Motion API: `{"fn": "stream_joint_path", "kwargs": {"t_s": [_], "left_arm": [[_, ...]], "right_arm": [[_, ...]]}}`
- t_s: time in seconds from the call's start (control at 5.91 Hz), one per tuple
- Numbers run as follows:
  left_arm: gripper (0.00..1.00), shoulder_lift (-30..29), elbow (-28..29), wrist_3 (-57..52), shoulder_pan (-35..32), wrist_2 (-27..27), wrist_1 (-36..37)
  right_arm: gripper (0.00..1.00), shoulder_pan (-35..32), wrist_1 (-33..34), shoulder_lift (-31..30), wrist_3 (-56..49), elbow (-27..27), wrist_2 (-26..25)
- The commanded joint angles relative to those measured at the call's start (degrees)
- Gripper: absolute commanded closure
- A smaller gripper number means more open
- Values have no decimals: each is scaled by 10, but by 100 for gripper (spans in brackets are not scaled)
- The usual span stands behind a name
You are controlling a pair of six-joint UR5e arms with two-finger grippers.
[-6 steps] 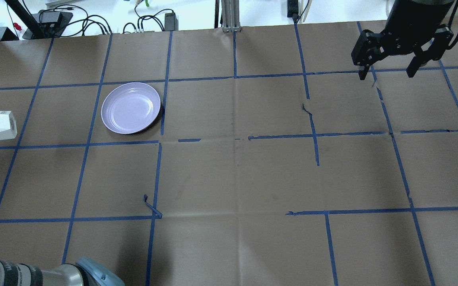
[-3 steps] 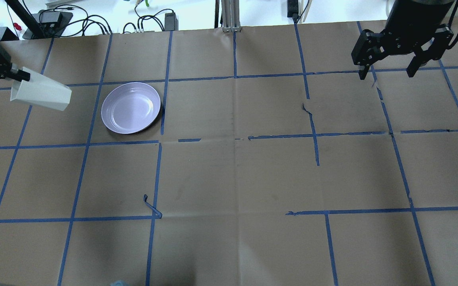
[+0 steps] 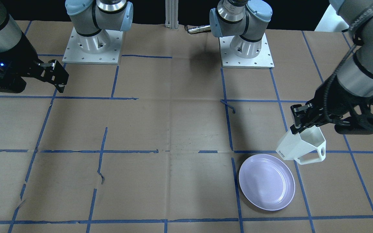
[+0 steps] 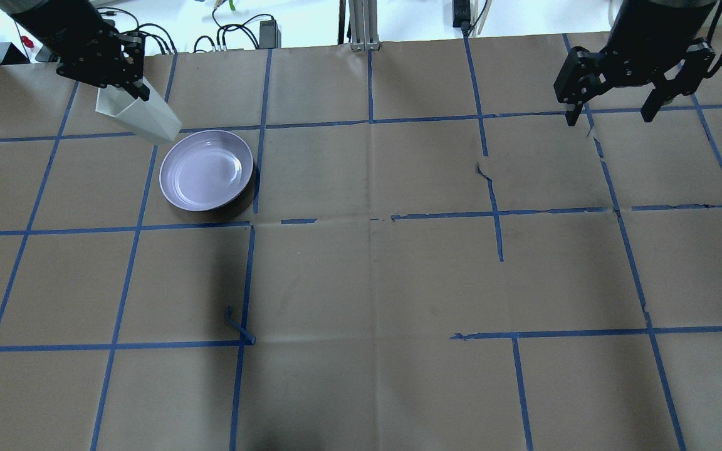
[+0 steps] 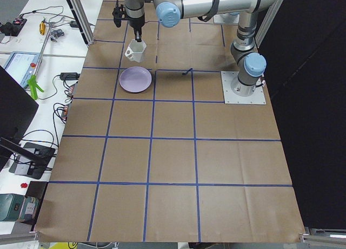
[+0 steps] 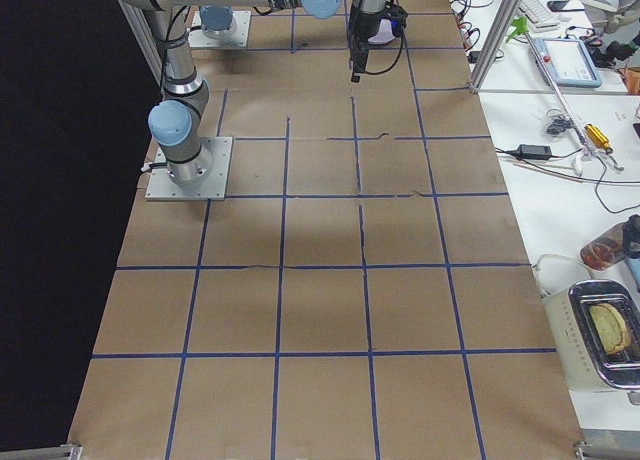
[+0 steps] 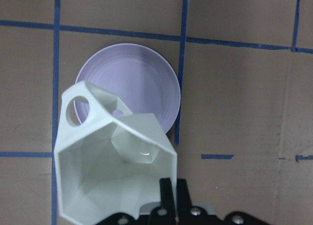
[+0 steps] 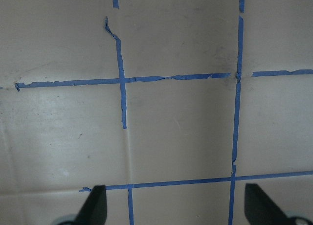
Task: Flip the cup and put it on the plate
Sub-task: 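Carry the upright mug with the left gripper over the plate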
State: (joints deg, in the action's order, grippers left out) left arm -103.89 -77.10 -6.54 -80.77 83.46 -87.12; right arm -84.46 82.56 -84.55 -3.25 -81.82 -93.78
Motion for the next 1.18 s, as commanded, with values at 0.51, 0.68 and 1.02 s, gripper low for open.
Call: {"fn": "stream_joint_path", "kwargs": {"t_s": [0.51, 0.68, 1.02], "left_arm": [[100, -90, -64, -58, -27, 74, 100], [100, -117, -67, -57, -32, 75, 102], [100, -140, -69, -51, -47, 78, 132]], "right_arm": [[0, 0, 0, 0, 0, 0, 0], [0, 0, 1, 0, 0, 0, 0], [0, 0, 0, 0, 0, 0, 0]]}}
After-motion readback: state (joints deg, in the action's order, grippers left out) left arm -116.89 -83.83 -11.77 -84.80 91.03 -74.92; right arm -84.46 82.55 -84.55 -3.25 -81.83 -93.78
